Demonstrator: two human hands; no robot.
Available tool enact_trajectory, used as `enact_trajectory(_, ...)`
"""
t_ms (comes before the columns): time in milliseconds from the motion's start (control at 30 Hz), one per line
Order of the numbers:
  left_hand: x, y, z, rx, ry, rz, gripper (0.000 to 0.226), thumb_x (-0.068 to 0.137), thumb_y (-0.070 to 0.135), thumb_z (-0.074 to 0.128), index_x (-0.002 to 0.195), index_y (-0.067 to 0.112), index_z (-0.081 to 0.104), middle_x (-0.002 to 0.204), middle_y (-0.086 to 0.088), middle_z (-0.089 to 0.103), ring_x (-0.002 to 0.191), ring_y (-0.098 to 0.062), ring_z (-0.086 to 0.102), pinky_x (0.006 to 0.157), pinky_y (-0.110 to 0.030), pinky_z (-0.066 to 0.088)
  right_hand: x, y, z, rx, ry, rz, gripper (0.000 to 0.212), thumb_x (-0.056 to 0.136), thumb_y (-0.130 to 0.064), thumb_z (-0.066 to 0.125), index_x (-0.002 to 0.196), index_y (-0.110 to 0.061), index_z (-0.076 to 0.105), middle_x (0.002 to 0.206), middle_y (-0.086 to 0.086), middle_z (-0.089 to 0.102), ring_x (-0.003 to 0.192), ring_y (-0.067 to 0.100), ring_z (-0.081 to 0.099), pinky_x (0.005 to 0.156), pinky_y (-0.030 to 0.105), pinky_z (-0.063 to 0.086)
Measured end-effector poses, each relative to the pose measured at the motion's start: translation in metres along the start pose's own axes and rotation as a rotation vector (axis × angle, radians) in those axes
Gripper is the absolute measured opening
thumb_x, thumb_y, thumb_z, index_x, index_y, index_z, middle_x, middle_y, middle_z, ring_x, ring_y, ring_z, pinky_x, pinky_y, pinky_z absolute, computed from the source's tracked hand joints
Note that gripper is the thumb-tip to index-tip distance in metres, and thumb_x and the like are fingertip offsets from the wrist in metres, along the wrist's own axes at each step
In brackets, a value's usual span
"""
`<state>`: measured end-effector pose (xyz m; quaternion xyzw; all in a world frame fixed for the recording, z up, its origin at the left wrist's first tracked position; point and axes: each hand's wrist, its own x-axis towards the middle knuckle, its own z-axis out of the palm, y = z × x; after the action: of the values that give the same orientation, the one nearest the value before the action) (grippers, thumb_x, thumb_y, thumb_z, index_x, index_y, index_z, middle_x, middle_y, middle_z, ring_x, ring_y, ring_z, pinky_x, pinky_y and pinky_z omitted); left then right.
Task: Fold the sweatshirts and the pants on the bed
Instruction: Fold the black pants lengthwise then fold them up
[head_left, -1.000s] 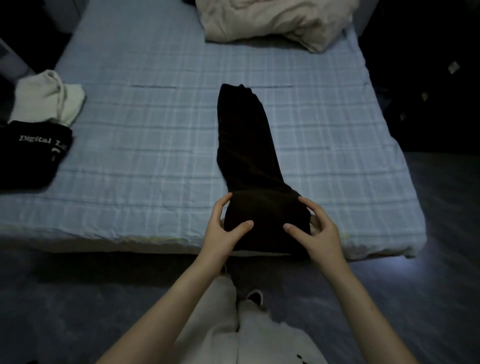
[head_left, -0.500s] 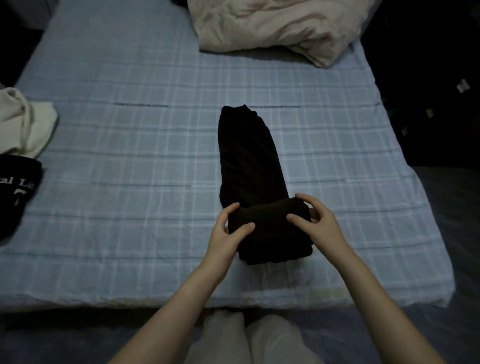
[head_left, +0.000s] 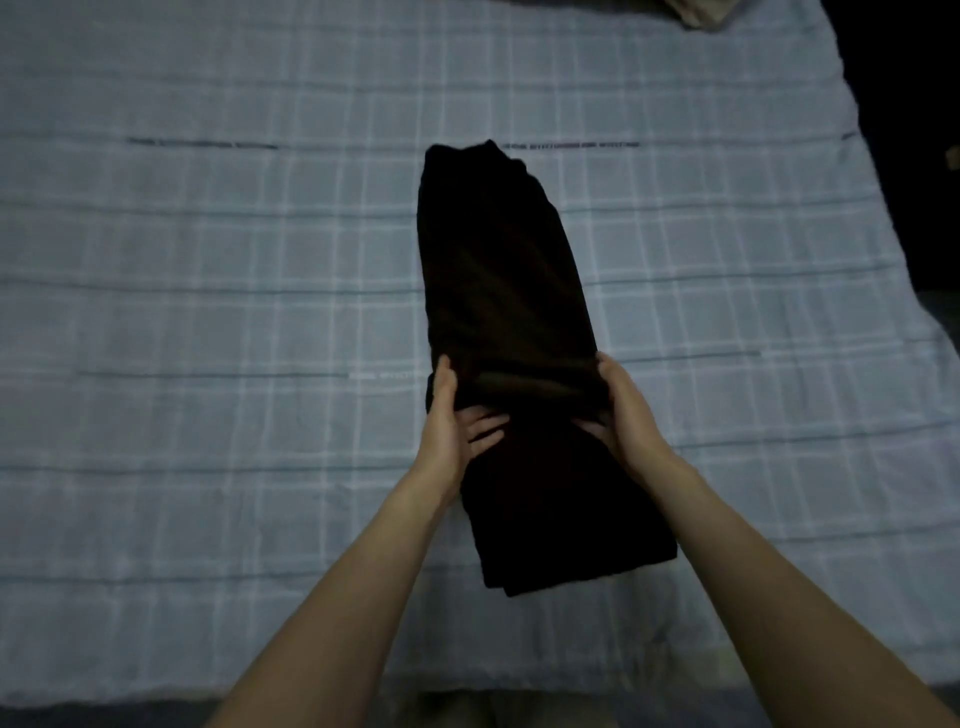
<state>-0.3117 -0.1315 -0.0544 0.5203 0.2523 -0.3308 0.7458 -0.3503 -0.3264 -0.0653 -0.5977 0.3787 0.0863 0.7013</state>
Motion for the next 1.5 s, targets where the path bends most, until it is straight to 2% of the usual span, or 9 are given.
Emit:
enact_trajectory(133,0.003,-0.027,0.006,0.374,0.066,0.234,0.050,0.105,0.038,0.038,0.146,0.055,0.017,0.131,-0.002,0.058,0.115,-0.016,0.061,0.101,-0.035,0.047,0.001,0.024,-0.002,-0.275,0.033,-0.213,0.046,0.104,-0.013,0.043,0.146,-0.029,0.036,0.127,0.008,0.060,0.115,0.015,0.061,0.100,0.032,0.050)
enact_trajectory(233,-0.001,-0.056,0.015,1.010,0.071,0.590,0.057,0.100,0.017,0.047,0.152,0.032,0.030,0.140,0.000,0.047,0.124,-0.011,0.049,0.104,-0.033,0.044,-0.008,0.038,-0.003,-0.769,0.004,-0.567,0.056,0.092,0.001,0.054,0.145,-0.013,0.044,0.138,0.005,0.054,0.127,0.009,0.048,0.111,0.021,0.036)
enact_trajectory(300,0.008,-0.070,0.020,1.354,0.200,0.805,0.051,0.098,0.019,0.045,0.149,0.018,0.041,0.141,-0.013,0.049,0.130,-0.026,0.048,0.105,-0.046,0.044,-0.002,0.045,-0.003,-1.051,0.069,-0.751,0.058,0.091,-0.009,0.055,0.147,-0.009,0.043,0.147,0.009,0.049,0.138,0.022,0.041,0.117,0.032,0.029)
enact_trajectory(367,0.025,-0.075,0.026,1.526,0.319,0.824,0.051,0.099,0.031,0.042,0.148,0.021,0.042,0.148,-0.015,0.044,0.139,-0.032,0.039,0.111,-0.056,0.034,0.009,0.049,0.002,-1.181,0.124,-0.715,0.060,0.094,-0.024,0.047,0.152,-0.011,0.036,0.156,0.009,0.038,0.147,0.028,0.029,0.120,0.046,0.024)
enact_trajectory(500,0.071,-0.097,0.012,1.615,0.398,0.734,0.055,0.102,0.040,0.032,0.154,0.024,0.029,0.161,-0.007,0.026,0.150,-0.027,0.018,0.118,-0.057,0.019,0.044,0.072,0.003,-1.257,0.071,-0.646,0.063,0.097,-0.039,0.031,0.156,-0.018,0.021,0.162,0.007,0.024,0.151,0.028,0.016,0.121,0.051,0.020)
enact_trajectory(633,0.104,-0.123,-0.001,1.616,0.443,0.773,0.059,0.099,0.038,0.032,0.155,0.027,0.021,0.162,-0.004,0.021,0.151,-0.025,0.014,0.120,-0.055,0.010,0.074,0.096,0.000,-1.274,0.084,-0.649,0.066,0.095,-0.039,0.036,0.157,-0.021,0.019,0.163,0.007,0.021,0.152,0.028,0.014,0.121,0.050,0.021)
enact_trajectory(1100,0.096,-0.120,0.000,1.412,0.451,0.893,0.055,0.096,0.031,0.040,0.151,0.027,0.036,0.160,0.000,0.028,0.151,-0.018,0.013,0.122,-0.049,0.007,0.068,0.103,-0.006,-1.059,0.115,-0.778,0.061,0.097,-0.038,0.041,0.155,-0.024,0.029,0.163,-0.001,0.025,0.152,0.021,0.014,0.120,0.049,0.024)
enact_trajectory(1267,0.062,-0.131,0.002,1.137,0.340,0.889,0.048,0.100,0.031,0.043,0.148,0.027,0.042,0.160,0.010,0.025,0.151,-0.010,0.006,0.122,-0.029,0.008,0.036,0.114,-0.025,-0.906,0.057,-0.765,0.053,0.101,-0.031,0.037,0.153,-0.024,0.033,0.161,-0.006,0.027,0.151,0.013,0.015,0.122,0.024,0.011)
enact_trajectory(1500,0.030,-0.116,0.010,0.655,0.516,0.834,0.042,0.090,0.024,0.067,0.131,0.033,0.057,0.138,0.006,0.044,0.123,0.000,0.048,0.100,-0.011,0.040,0.033,0.089,-0.036,-0.685,0.118,-0.718,0.036,0.099,-0.025,0.053,0.135,-0.026,0.057,0.136,-0.009,0.045,0.121,-0.002,0.044,0.100,-0.001,0.024)
